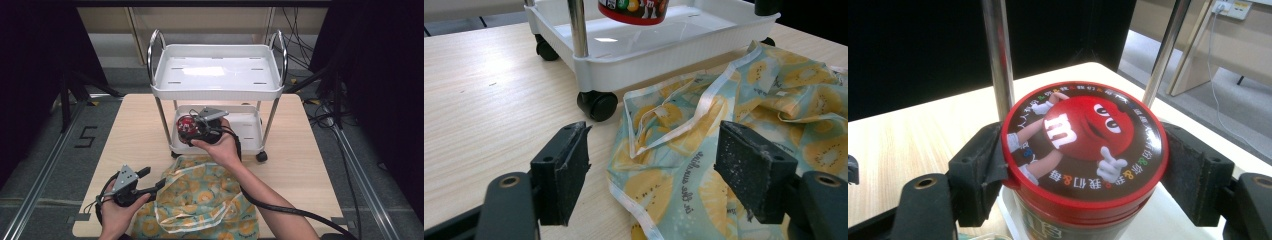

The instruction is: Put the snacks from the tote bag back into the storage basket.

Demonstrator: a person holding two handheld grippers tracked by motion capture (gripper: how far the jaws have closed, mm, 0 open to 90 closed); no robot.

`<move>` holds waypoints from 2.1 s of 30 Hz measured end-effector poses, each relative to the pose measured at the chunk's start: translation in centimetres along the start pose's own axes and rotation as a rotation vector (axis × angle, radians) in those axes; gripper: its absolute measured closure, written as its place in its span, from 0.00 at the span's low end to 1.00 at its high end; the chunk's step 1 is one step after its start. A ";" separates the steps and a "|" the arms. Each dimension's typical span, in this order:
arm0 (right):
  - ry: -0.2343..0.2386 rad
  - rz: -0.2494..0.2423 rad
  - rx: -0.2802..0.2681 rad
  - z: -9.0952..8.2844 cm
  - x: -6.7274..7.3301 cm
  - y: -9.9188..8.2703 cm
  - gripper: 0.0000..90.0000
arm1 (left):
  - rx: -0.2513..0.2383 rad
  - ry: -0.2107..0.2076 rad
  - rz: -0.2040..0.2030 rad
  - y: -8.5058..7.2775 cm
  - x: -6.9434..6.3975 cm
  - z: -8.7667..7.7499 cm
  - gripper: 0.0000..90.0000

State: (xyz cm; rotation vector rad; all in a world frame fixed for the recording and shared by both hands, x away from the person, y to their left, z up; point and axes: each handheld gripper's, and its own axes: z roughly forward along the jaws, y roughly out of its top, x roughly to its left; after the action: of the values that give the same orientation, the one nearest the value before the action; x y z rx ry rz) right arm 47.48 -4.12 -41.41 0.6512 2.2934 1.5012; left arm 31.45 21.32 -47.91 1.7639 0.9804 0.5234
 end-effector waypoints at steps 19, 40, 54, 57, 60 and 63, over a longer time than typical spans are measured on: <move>-0.027 0.004 0.041 1.1 -0.4 -0.6 0.29 | -0.001 -0.003 0.013 0.0 0.0 0.0 0.32; -0.049 0.002 0.059 2.4 -0.9 -1.2 0.29 | -0.003 -0.012 0.014 0.0 0.1 0.1 0.32; -0.051 0.018 0.085 3.1 -1.0 -1.9 0.29 | -0.002 -0.009 0.015 0.0 0.1 0.1 0.32; -0.056 0.013 0.093 3.2 -1.0 -2.1 0.29 | -0.002 -0.004 0.014 0.0 0.1 0.1 0.32; -0.052 0.015 0.098 3.4 -0.9 -2.3 0.29 | -0.004 -0.005 0.012 0.0 0.0 0.1 0.32; -0.051 0.035 0.108 3.3 -0.8 -2.4 0.29 | -0.003 -0.004 0.013 0.0 0.0 0.1 0.32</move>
State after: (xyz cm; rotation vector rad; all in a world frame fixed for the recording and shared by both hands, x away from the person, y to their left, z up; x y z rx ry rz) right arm 49.33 -2.83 -44.94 0.7539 2.3483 1.3669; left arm 31.51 21.32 -47.92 1.7689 0.9652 0.5288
